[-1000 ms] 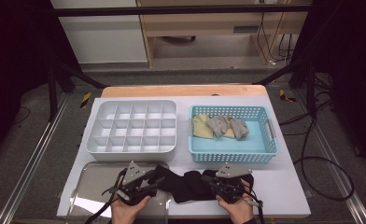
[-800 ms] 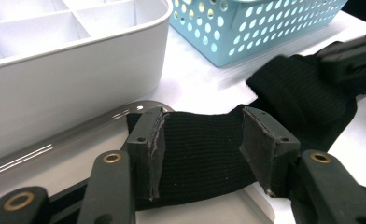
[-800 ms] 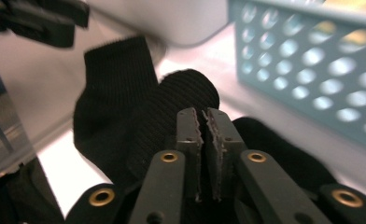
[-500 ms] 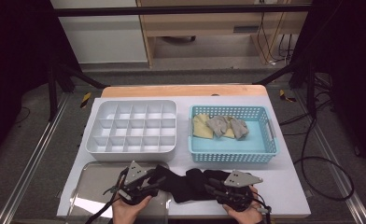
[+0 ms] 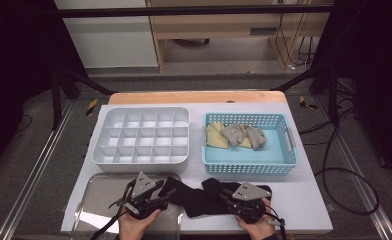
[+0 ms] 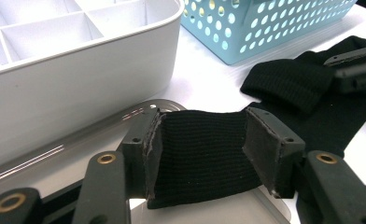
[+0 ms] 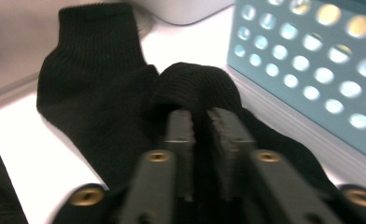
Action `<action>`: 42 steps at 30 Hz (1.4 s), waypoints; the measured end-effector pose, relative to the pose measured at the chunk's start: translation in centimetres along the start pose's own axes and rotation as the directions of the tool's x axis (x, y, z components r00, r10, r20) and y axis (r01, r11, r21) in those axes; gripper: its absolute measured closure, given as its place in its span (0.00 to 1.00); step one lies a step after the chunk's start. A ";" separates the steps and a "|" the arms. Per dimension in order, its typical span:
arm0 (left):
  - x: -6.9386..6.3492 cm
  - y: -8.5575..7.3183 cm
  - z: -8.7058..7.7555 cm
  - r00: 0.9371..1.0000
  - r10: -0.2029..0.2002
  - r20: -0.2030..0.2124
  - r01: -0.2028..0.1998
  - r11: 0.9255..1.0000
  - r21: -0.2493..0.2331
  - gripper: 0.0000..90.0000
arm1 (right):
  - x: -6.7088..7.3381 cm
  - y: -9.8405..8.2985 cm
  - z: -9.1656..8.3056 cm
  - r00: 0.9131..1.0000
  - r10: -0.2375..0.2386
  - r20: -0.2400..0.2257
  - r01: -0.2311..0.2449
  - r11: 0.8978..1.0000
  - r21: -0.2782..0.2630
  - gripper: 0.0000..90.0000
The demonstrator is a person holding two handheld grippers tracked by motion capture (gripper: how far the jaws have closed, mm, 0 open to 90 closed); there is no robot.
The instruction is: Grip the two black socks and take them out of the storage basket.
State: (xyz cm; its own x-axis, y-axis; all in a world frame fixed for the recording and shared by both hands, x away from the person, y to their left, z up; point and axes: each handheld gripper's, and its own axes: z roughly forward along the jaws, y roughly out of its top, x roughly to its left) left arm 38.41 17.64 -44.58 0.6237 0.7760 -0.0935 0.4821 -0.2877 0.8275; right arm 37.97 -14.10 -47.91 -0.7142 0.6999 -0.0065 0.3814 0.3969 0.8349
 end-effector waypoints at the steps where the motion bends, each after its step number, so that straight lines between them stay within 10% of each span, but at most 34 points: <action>1: 0.0 0.0 0.0 1.000 0.002 0.004 -0.002 1.000 -0.002 0.51 | -0.2 0.1 -0.1 1.000 0.017 -0.002 -0.017 1.000 -0.006 0.96; 15: -1.2 -0.1 0.3 0.995 0.066 0.080 -0.064 0.997 -0.032 0.43 | -0.4 3.5 -2.8 0.984 0.094 -0.154 -0.106 0.992 -0.068 0.98; 25: -2.2 0.0 2.6 0.984 0.148 0.100 -0.150 0.989 0.013 0.34 | -1.8 3.6 1.4 0.982 0.145 -0.118 -0.146 0.989 0.002 0.97; 42: -3.6 1.3 6.3 0.972 0.200 0.127 -0.206 0.978 0.034 0.33 | -1.6 5.1 0.2 0.979 0.139 -0.147 -0.149 0.987 -0.063 0.98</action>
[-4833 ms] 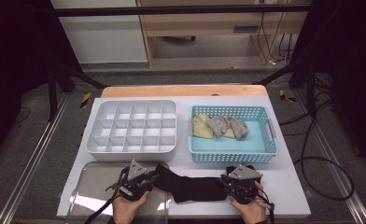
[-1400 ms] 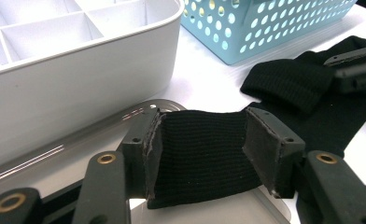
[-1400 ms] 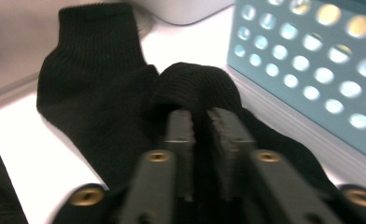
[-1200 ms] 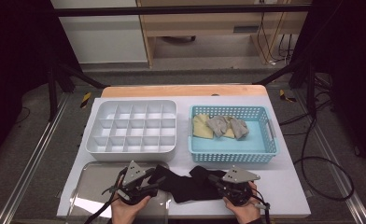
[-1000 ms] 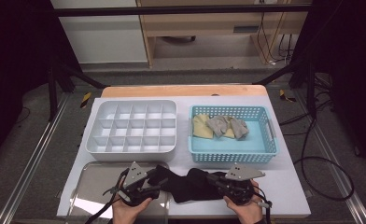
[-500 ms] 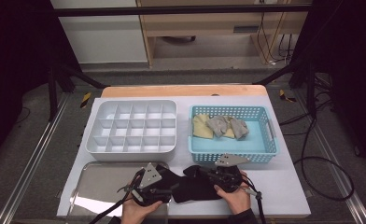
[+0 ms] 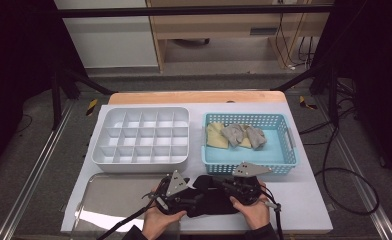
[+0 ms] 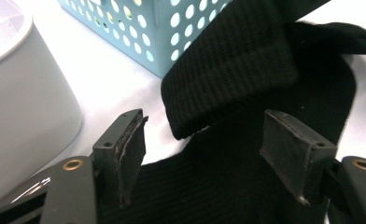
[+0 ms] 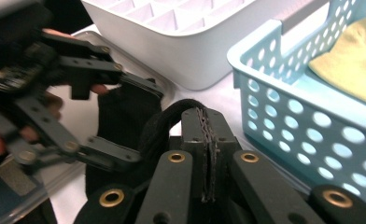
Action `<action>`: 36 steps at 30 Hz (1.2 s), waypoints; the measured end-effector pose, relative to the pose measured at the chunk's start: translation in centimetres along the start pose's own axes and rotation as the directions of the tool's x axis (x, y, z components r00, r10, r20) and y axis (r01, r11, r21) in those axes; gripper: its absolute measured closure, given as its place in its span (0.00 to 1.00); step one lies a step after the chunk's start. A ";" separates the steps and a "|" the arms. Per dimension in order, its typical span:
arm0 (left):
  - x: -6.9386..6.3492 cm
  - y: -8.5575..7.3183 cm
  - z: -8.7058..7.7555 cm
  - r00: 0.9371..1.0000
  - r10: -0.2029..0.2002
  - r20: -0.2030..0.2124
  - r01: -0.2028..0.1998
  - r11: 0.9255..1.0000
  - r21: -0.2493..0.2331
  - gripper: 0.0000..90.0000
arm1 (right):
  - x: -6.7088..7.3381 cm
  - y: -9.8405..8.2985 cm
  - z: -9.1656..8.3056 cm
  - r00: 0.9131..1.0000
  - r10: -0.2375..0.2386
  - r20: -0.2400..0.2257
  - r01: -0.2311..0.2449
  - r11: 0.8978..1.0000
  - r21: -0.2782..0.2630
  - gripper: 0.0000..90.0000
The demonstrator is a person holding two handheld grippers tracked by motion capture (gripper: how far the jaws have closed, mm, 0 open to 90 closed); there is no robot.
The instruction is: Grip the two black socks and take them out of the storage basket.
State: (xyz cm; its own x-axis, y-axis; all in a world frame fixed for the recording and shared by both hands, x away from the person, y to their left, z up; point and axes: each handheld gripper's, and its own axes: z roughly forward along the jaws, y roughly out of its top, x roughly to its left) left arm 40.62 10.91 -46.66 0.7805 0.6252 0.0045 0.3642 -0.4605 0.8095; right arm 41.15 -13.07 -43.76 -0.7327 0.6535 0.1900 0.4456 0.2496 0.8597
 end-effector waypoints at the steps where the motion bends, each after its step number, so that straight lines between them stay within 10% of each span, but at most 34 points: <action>1: 0.0 0.0 0.2 1.000 0.004 -0.002 -0.004 1.000 0.000 0.33 | 0.1 0.1 0.0 1.000 -0.006 -0.003 0.006 1.000 -0.002 0.98; 6: -0.2 0.2 0.5 1.000 0.018 -0.010 -0.018 1.000 -0.005 0.39 | 0.6 0.6 0.0 0.999 -0.015 -0.028 0.015 1.000 -0.008 0.98; 16: 0.0 0.6 -0.6 0.997 -0.054 0.058 0.053 0.998 0.027 0.88 | 0.6 0.4 0.3 0.999 -0.031 -0.013 0.031 1.000 0.007 0.95; 36: 2.1 -0.7 -4.5 0.969 -0.238 0.070 0.239 0.971 -0.005 0.92 | -0.5 -4.6 -5.0 0.997 -0.053 0.064 0.056 0.998 -0.042 0.60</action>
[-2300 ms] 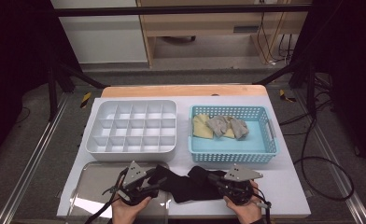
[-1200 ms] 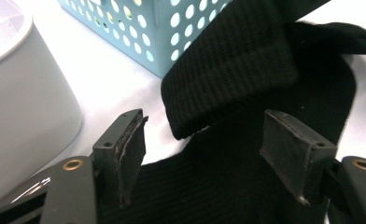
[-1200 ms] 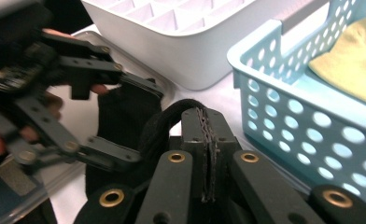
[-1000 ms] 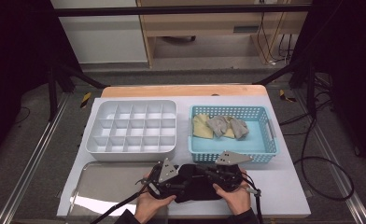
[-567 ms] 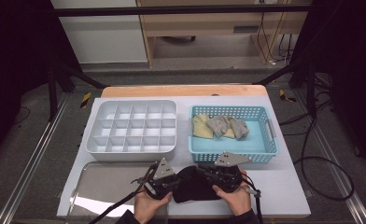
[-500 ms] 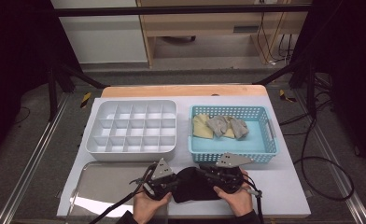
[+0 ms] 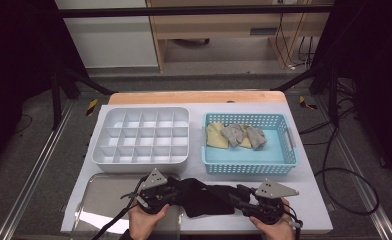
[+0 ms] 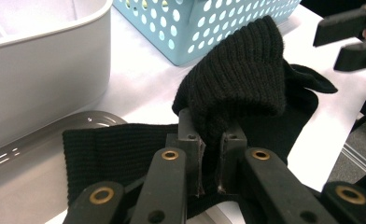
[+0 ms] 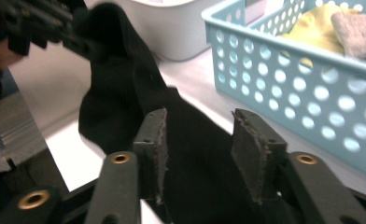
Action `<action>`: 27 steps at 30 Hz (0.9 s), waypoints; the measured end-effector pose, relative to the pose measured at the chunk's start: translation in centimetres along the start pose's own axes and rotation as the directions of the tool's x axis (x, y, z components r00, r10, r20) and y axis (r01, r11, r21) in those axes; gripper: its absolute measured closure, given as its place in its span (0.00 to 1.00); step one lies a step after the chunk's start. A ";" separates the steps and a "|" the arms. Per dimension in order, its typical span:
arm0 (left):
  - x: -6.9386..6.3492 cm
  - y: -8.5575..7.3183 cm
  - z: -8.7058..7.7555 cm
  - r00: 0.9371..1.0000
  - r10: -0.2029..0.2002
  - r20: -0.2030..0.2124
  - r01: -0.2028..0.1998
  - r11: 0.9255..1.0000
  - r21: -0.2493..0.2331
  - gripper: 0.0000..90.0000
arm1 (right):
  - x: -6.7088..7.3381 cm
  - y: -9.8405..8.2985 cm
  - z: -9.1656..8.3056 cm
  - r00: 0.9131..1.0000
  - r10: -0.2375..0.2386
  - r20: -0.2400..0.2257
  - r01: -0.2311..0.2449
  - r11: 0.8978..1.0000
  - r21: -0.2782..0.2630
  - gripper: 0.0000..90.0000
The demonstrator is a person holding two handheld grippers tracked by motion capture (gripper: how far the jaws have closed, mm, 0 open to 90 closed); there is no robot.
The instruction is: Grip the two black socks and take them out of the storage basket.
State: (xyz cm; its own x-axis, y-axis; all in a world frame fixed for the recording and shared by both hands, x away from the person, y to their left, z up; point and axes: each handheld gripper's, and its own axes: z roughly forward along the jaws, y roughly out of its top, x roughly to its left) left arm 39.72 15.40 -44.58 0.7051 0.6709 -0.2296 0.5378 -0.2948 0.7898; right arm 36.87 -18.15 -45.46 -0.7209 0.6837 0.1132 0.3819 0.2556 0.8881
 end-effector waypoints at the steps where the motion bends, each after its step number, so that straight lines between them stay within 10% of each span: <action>1: 0.0 0.0 0.0 1.000 -0.004 0.002 0.004 1.000 -0.002 0.92 | 0.1 -0.4 -0.2 1.000 -0.003 -0.001 0.003 1.000 -0.003 0.59; 9: 0.0 -0.2 0.4 1.000 -0.021 0.013 0.021 1.000 -0.005 0.92 | 1.2 -1.8 1.1 0.999 -0.045 -0.016 0.045 0.998 0.049 0.51; 16: -0.1 -0.1 0.0 0.999 -0.018 0.033 0.018 1.000 -0.013 0.92 | 0.7 -1.8 1.0 0.999 -0.021 0.030 0.019 0.998 0.054 0.91; 27: -1.2 -0.1 -3.2 0.997 -0.017 0.079 0.017 1.000 0.003 0.92 | 1.1 1.9 -1.3 1.000 0.009 -0.021 -0.009 1.000 0.017 0.98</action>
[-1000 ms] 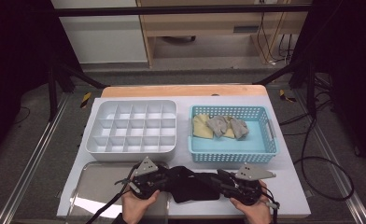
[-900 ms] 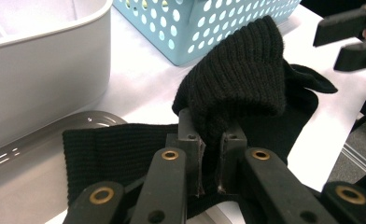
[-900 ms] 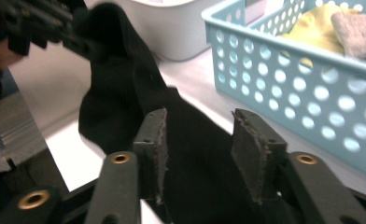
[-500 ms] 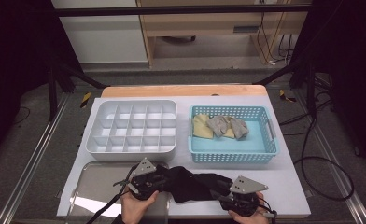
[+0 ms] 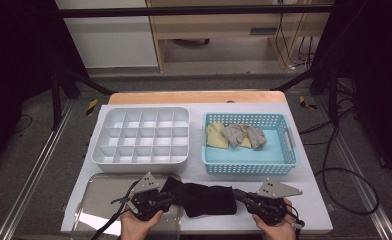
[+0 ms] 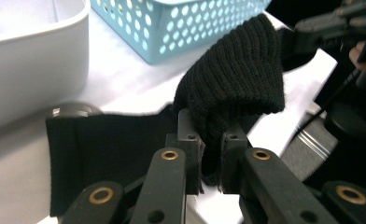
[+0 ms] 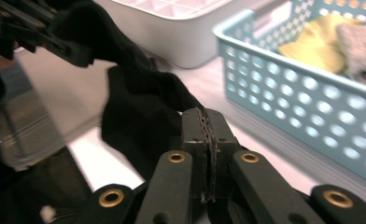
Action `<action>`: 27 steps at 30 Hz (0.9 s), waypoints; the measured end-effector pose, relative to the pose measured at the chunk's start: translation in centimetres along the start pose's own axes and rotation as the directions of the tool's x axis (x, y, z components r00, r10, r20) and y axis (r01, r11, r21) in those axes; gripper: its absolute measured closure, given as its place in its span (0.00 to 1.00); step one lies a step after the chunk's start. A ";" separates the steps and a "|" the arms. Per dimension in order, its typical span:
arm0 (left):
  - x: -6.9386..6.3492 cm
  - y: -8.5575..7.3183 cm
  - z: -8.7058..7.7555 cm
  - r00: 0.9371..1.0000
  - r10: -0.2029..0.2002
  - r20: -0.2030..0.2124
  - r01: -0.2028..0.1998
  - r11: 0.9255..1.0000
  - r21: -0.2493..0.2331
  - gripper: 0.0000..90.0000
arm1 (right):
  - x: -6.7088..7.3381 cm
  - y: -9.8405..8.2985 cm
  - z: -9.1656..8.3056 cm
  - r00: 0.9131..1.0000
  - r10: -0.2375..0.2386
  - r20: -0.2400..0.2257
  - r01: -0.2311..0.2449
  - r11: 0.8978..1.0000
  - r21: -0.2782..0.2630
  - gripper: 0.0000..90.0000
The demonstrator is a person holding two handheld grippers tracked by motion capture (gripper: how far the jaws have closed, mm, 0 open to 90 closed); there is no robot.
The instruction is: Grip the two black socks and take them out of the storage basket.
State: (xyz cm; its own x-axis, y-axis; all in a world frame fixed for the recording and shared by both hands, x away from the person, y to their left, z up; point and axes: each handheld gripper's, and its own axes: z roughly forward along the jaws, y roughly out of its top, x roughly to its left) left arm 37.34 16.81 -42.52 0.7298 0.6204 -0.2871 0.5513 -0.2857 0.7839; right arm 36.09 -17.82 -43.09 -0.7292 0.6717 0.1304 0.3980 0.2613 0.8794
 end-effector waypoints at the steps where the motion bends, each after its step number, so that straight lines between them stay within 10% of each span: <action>1: -0.2 -0.2 -0.4 1.000 0.001 0.001 -0.001 1.000 0.010 0.92 | 0.3 0.3 -0.1 1.000 -0.001 -0.013 0.002 1.000 0.006 0.98; 11: 1.4 -1.1 -0.1 0.996 -0.023 -0.081 0.028 0.997 0.067 0.90 | -0.4 1.0 3.2 0.998 0.058 -0.029 -0.055 0.992 0.112 0.98; 18: 3.1 -1.3 1.9 0.989 -0.039 -0.144 0.047 0.997 0.057 0.86 | -1.7 0.3 6.0 0.997 0.025 0.075 -0.031 0.996 0.084 0.92; 27: 4.4 -1.7 1.9 0.984 0.003 -0.176 -0.004 1.000 -0.005 0.68 | -1.9 0.4 5.7 0.995 0.034 0.094 -0.039 0.998 0.052 0.77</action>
State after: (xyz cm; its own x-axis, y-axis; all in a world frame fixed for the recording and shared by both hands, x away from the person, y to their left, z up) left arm 40.32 18.65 -46.16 0.6488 0.7385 -0.1834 0.5464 -0.2845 0.7877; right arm 40.82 -15.03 -45.59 -0.6595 0.7426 0.1165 0.4546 0.2706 0.8486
